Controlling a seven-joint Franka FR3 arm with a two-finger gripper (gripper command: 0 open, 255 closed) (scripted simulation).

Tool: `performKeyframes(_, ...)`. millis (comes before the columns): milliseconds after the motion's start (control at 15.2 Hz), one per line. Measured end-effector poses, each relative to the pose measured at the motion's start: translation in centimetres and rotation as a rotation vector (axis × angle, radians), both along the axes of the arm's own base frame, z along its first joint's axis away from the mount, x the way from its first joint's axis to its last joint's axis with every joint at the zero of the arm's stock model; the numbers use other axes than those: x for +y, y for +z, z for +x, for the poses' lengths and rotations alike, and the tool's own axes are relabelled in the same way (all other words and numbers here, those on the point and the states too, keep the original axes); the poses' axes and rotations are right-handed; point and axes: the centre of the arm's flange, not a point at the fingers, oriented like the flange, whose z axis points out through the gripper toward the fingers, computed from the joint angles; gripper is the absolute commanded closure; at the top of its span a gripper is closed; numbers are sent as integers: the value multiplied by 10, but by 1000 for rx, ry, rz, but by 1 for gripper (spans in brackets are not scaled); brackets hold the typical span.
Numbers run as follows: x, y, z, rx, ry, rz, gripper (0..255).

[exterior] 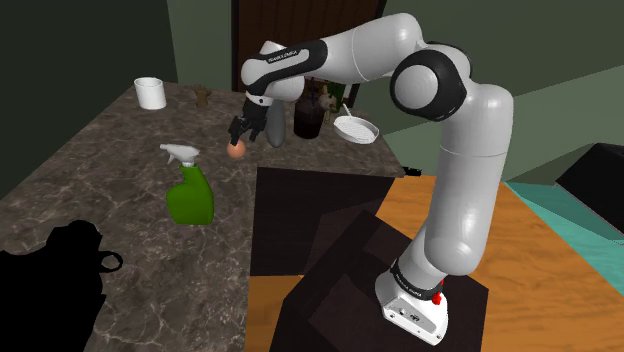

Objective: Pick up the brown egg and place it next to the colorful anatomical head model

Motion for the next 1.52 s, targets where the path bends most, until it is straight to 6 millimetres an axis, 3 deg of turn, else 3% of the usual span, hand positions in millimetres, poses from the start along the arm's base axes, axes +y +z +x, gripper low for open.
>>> performKeyframes(396,8,-30,5,0,1,2,0)
performKeyframes(792,8,-33,6,0,0,2,0)
performKeyframes(858,8,-33,6,0,0,2,255)
performKeyframes(1518,8,-33,6,-1,0,2,255)
